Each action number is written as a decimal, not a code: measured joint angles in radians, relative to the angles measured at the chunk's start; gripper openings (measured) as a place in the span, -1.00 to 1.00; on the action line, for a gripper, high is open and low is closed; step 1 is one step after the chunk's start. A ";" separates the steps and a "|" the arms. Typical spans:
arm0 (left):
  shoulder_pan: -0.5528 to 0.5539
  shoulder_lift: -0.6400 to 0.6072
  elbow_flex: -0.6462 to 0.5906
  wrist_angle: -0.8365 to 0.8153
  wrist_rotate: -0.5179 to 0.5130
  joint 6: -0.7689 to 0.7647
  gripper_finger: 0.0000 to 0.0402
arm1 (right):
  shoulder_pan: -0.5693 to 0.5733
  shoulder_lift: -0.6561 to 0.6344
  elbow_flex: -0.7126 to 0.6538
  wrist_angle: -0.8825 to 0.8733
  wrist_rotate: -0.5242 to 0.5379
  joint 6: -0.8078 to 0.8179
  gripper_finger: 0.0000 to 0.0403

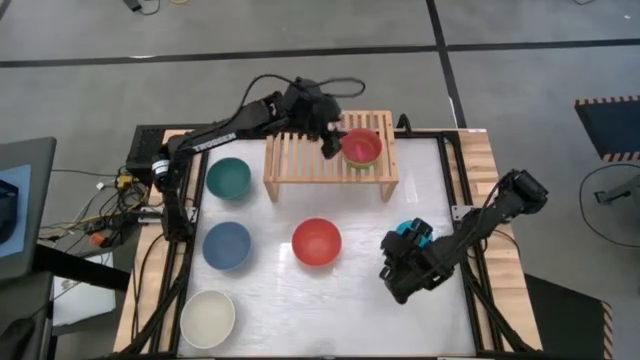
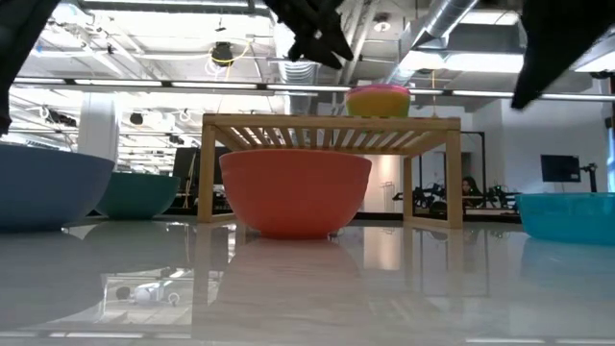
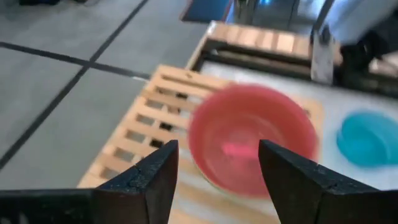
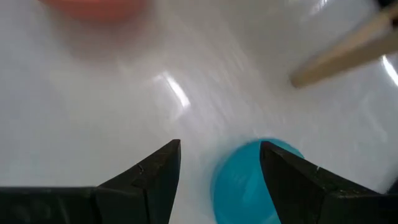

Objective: Place and stack bowls onto a shelf
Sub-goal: Stack the light blue bowl on top of the pink bowl on the shelf

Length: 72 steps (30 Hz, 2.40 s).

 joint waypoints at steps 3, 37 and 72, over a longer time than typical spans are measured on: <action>-0.060 -0.020 0.000 -0.077 -0.035 0.021 -0.01 | -0.030 -0.029 -0.077 0.009 -0.039 0.028 0.21; -0.605 -0.214 -0.917 1.009 -0.352 -0.050 -0.27 | -0.281 -0.243 -0.325 -0.075 -0.281 0.119 0.21; -0.565 -0.210 -0.998 1.107 -0.319 -0.050 -0.27 | -0.296 -0.240 -0.543 0.237 -0.425 0.092 -0.43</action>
